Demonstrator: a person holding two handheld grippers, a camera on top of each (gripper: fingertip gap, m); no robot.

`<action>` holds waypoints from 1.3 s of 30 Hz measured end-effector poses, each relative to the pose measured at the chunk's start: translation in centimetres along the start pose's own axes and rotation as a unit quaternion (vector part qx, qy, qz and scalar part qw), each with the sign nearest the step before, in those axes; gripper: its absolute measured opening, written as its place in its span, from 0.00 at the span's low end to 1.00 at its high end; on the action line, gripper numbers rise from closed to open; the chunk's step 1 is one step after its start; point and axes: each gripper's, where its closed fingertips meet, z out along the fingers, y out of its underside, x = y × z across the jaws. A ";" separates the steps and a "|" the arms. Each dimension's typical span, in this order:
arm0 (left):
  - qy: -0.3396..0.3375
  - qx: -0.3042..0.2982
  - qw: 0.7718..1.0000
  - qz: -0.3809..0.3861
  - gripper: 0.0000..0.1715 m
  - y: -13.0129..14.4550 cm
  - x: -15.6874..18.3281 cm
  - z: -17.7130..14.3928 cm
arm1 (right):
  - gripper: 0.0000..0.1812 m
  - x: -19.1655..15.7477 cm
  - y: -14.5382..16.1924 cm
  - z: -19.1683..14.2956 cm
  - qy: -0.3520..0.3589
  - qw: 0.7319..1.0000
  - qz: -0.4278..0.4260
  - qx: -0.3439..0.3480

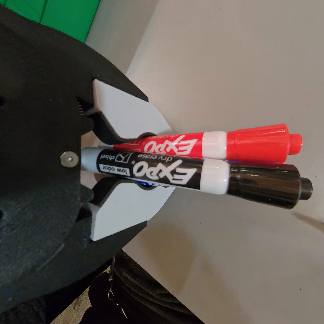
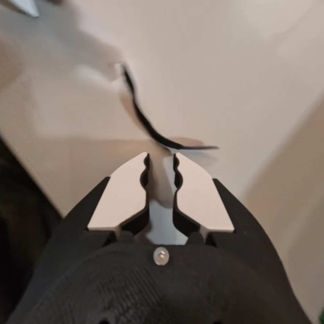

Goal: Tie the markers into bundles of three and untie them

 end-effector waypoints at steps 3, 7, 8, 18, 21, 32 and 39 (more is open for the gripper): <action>-0.003 -0.004 1.000 0.001 0.27 0.0 0.0 0.0 | 0.21 2.7 -1.3 -0.6 0.031 0.998 0.039 0.050; -0.002 -0.001 1.000 0.000 0.27 0.0 0.0 0.0 | 0.31 0.2 -0.9 -1.1 -0.062 0.992 0.101 0.051; -0.002 0.000 1.000 0.000 0.27 0.0 0.0 0.0 | 0.32 -0.3 -0.7 -1.1 -0.071 0.991 0.107 0.045; 0.000 0.002 1.000 -0.002 0.27 0.1 0.1 0.0 | 0.00 1.1 -4.2 -2.4 0.045 0.973 0.143 0.176; 0.005 0.006 1.000 -0.003 0.27 0.0 0.1 0.0 | 0.08 3.1 -7.1 -8.4 0.087 0.933 0.141 0.321; 0.007 0.012 1.000 -0.008 0.27 0.0 0.2 0.0 | 0.00 4.4 -8.7 -13.1 0.190 0.897 0.049 0.397; 0.007 0.011 1.000 -0.010 0.27 0.0 0.2 0.0 | 0.19 4.3 -6.5 -9.7 0.158 0.952 0.057 0.255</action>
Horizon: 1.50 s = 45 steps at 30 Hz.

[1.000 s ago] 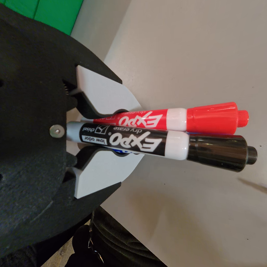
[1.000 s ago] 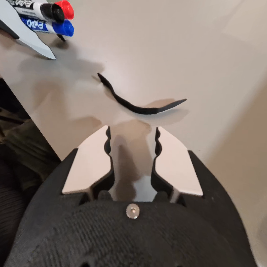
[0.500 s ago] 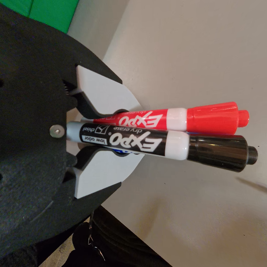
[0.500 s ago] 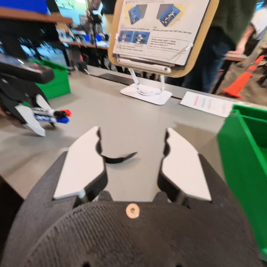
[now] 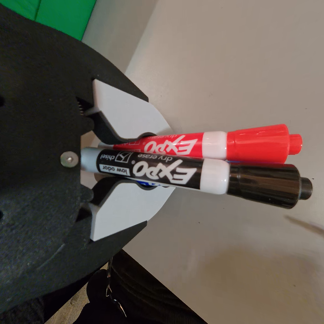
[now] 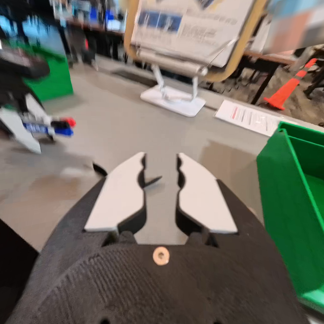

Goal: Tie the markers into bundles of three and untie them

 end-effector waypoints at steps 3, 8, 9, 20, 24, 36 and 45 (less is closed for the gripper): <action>0.000 0.000 1.000 0.000 0.27 0.0 0.0 0.0 | 0.16 -0.7 2.4 1.3 0.002 0.994 -0.102 -0.031; 0.001 0.001 1.000 0.000 0.27 0.0 0.0 0.0 | 0.15 -0.2 0.2 0.7 0.062 0.990 -0.112 0.051; 0.001 0.001 1.000 -0.001 0.27 0.0 0.0 0.0 | 0.16 -0.7 0.2 0.6 0.046 0.993 -0.097 0.048; -0.008 -0.009 1.000 0.007 0.27 0.0 0.0 0.0 | 0.46 -5.1 6.8 3.7 -0.046 0.990 -0.004 -0.137; -0.011 -0.016 1.000 0.007 0.27 0.0 0.0 0.0 | 0.45 -5.9 8.7 5.5 -0.068 0.979 0.011 -0.195; -0.011 -0.014 1.000 0.005 0.27 0.0 -0.1 0.0 | 0.43 -8.5 8.6 10.2 -0.174 0.955 -0.004 -0.240; -0.011 -0.022 1.000 0.009 0.27 0.0 -0.1 0.0 | 0.48 -8.7 6.8 9.2 -0.201 0.949 -0.004 -0.243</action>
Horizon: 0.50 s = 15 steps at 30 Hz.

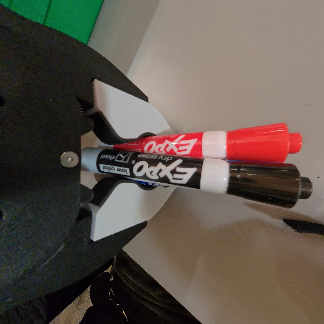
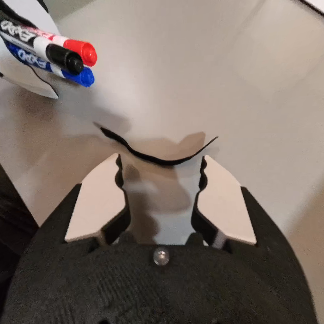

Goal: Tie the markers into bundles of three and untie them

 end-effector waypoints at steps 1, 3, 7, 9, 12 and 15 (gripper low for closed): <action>0.000 -0.001 1.000 -0.001 0.27 0.0 0.0 0.0 | 0.49 0.1 -0.1 0.2 -0.004 1.000 0.010 -0.004; 0.000 0.001 1.000 -0.004 0.27 0.0 0.0 0.0 | 0.55 0.6 -0.1 1.1 0.006 1.000 0.009 -0.025; 0.000 0.007 1.000 -0.005 0.27 0.0 0.0 0.0 | 0.56 0.7 -0.5 2.9 -0.003 0.999 -0.010 -0.048; 0.000 0.006 1.000 -0.004 0.27 0.0 0.0 0.0 | 0.59 -0.1 -0.4 3.4 -0.018 0.997 -0.035 -0.060; 0.000 0.001 1.000 -0.002 0.27 0.0 0.0 0.0 | 0.55 -0.8 -0.5 3.8 -0.018 0.995 -0.073 -0.063; 0.000 0.000 1.000 -0.002 0.27 0.0 0.0 0.0 | 0.45 -2.7 -0.9 4.0 -0.061 0.991 -0.112 -0.042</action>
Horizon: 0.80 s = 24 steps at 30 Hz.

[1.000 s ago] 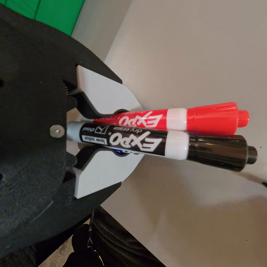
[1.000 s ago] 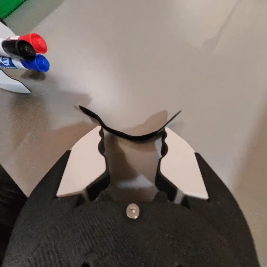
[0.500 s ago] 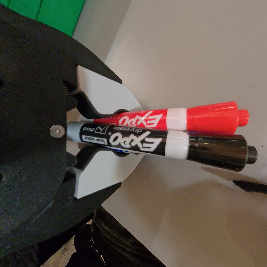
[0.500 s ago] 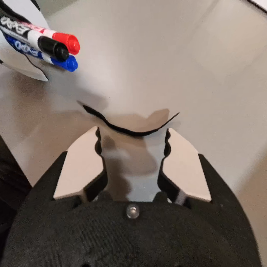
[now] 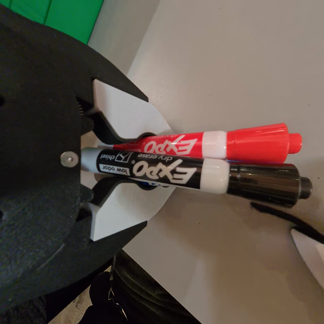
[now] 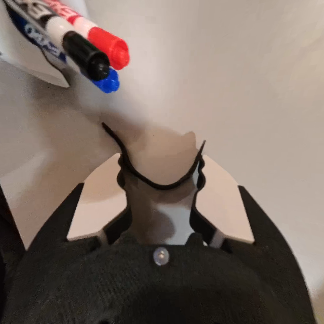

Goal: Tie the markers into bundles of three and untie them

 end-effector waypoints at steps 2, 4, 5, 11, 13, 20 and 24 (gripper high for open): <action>0.000 0.002 1.000 0.000 0.27 0.0 0.0 0.0 | 0.40 -0.8 -0.3 0.1 -0.010 0.999 -0.033 0.008; 0.001 0.003 1.000 0.000 0.27 0.0 0.0 0.0 | 0.40 -1.6 -0.4 0.1 -0.020 0.998 -0.058 0.009; 0.000 0.003 1.000 0.002 0.27 0.0 0.0 0.0 | 0.39 -1.8 -0.4 0.1 -0.020 0.997 -0.067 0.011; 0.020 0.024 0.998 0.052 0.27 0.0 0.8 0.0 | 0.28 -2.4 -0.4 -0.2 -0.012 0.996 -0.091 0.017; 0.048 0.038 0.997 0.055 0.27 -0.1 1.6 -0.1 | 0.26 -2.6 -0.2 -0.5 -0.011 0.994 -0.099 0.033; 0.091 0.056 0.993 0.044 0.27 0.0 2.3 -0.7 | 0.27 -3.3 -2.4 -3.4 -0.077 0.981 -0.048 0.170; 0.105 0.091 0.989 0.042 0.27 -0.8 2.8 -2.4 | 0.27 -3.4 -5.1 -6.2 -0.139 0.948 0.023 0.286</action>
